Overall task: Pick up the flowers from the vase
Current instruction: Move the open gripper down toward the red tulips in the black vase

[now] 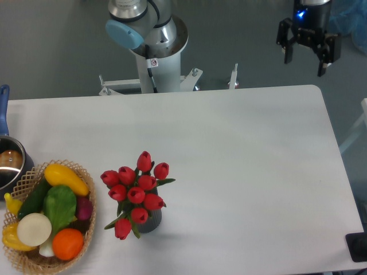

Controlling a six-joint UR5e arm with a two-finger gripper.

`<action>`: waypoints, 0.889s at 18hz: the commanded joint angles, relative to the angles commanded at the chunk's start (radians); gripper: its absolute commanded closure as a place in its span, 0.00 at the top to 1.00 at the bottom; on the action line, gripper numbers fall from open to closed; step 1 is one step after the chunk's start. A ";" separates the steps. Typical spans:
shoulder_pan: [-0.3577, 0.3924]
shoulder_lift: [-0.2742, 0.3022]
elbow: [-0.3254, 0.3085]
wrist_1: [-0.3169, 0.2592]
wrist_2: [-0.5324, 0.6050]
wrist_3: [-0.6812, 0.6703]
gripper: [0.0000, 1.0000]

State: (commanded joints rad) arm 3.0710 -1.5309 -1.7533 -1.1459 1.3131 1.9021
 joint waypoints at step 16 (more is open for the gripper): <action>-0.025 -0.008 -0.090 0.032 -0.248 -0.211 1.00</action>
State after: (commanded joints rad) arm 3.0465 -1.5386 -1.8437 -1.1137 1.0651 1.6908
